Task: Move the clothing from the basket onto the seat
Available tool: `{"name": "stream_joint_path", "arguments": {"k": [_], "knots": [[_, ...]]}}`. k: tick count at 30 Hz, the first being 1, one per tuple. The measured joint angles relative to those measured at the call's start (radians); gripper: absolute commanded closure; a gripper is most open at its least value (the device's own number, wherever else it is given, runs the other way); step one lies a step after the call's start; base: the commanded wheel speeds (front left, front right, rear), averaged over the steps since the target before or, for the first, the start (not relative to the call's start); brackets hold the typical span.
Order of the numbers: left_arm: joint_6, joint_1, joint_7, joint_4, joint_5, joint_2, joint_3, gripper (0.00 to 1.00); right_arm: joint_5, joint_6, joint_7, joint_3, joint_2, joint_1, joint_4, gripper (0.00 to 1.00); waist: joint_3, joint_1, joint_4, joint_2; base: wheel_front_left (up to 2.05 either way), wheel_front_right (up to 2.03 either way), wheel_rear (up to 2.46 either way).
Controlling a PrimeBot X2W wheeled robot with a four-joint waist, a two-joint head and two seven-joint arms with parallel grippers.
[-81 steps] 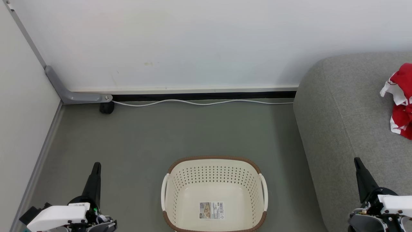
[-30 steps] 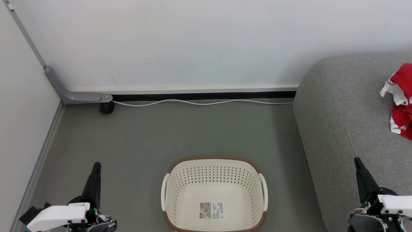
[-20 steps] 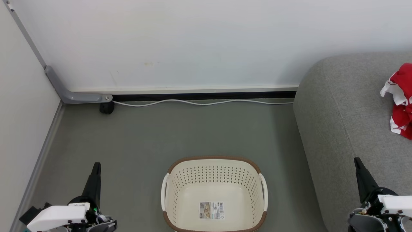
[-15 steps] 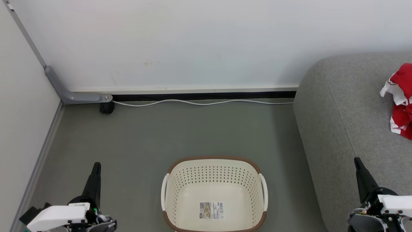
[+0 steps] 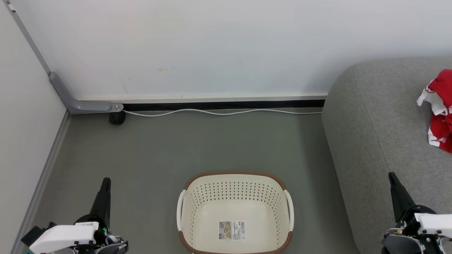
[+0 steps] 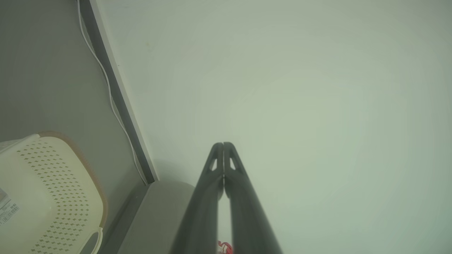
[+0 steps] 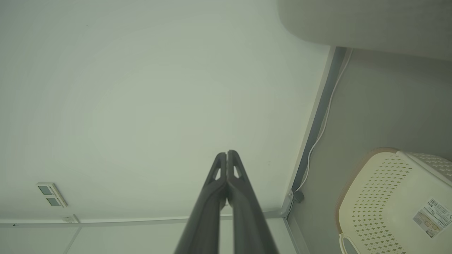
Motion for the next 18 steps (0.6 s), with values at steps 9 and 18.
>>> {"name": "stream_joint_path", "arguments": {"k": [9, 18], "knots": [[0.0, 0.0, 0.0, 0.0, 0.0, 0.0, 0.0, 1.0, 0.0, 0.0, 0.0, 0.0, 0.0, 0.0, 0.0, 1.0, 0.0, -0.0001, 0.0, 0.0, 0.0, 0.0, 0.0], [0.0, 0.0, 0.0, 0.0, 0.0, 0.0, 0.0, 1.0, 0.0, 0.0, 0.0, 0.0, 0.0, 0.0, 0.0, 1.0, 0.0, 0.0, 0.0, 0.0, 0.0, 0.0, 0.0]]}}
